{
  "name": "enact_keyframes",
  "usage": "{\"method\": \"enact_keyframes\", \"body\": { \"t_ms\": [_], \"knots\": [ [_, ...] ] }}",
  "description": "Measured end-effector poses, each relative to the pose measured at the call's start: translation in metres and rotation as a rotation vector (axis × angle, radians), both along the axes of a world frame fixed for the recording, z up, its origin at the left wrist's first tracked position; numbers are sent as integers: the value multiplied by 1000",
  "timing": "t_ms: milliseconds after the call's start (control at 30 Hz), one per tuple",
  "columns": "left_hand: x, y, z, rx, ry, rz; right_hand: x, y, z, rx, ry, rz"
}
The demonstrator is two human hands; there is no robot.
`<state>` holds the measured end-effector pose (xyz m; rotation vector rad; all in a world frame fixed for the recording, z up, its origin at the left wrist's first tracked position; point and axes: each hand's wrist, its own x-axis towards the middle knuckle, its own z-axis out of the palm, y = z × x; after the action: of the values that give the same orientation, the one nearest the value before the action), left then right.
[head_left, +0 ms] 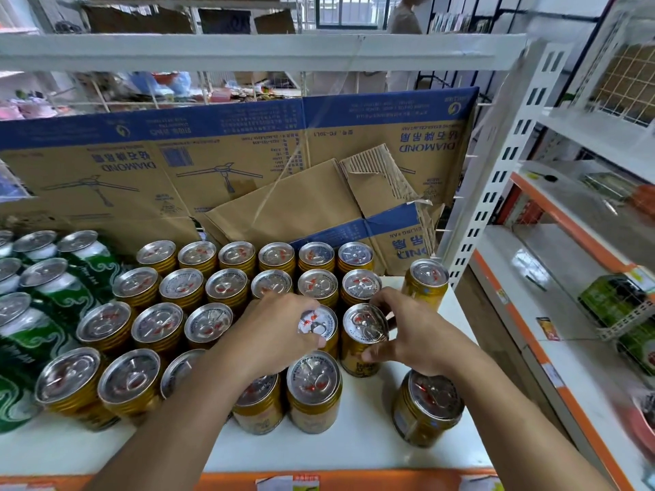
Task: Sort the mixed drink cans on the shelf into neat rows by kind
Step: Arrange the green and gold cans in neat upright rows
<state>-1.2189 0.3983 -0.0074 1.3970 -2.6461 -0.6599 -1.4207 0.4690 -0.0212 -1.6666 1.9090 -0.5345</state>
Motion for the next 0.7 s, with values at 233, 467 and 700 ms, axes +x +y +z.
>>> {"method": "enact_keyframes", "body": {
  "t_ms": [233,467,700],
  "knots": [
    [-5,18,-1,-50,26,-110,3,12,-1,-3,37,-26],
    [9,27,-6,6,-12,-185,3,34,0,206,283,-143],
    [17,33,-9,41,-79,-235,11,51,6,338,328,-210]
  ]
}}
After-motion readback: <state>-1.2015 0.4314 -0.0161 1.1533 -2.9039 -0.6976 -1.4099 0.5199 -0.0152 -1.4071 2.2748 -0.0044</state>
